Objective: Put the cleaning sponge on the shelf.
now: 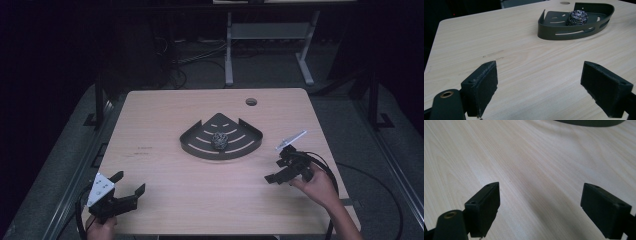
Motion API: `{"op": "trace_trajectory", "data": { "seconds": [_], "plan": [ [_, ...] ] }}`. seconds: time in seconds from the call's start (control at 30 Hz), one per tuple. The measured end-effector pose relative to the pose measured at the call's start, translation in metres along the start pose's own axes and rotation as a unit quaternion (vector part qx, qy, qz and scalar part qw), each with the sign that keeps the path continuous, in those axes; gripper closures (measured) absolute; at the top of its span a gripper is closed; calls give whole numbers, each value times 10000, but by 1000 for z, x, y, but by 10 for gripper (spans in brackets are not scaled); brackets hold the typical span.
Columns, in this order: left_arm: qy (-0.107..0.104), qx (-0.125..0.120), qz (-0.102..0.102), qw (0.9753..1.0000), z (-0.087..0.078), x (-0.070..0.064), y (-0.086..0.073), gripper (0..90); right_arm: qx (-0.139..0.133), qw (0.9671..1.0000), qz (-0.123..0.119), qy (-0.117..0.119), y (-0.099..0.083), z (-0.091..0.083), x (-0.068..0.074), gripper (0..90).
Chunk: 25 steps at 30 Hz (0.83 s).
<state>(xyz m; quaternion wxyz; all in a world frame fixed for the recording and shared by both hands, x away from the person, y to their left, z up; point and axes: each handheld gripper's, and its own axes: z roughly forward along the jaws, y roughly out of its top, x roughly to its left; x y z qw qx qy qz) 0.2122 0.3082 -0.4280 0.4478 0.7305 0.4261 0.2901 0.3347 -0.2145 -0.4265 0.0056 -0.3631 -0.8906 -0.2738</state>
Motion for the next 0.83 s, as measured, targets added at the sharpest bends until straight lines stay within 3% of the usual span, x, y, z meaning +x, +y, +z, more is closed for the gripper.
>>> {"op": "trace_trajectory", "data": {
  "seconds": [0.57, 0.7, 0.83],
  "plan": [
    [-49, 22, 17, 10000, 2, -1, 1, 134, -34, 10000, 16, -57, -18, -3, 6, 153],
    [-70, 19, 65, 10000, 3, -3, 1, 134, -93, 9999, -57, -105, -24, -3, 13, 153],
    [-81, -3, 22, 10000, 2, -3, 1, 134, -329, 9990, -140, -256, -34, -5, 28, 142]
  ]
}}
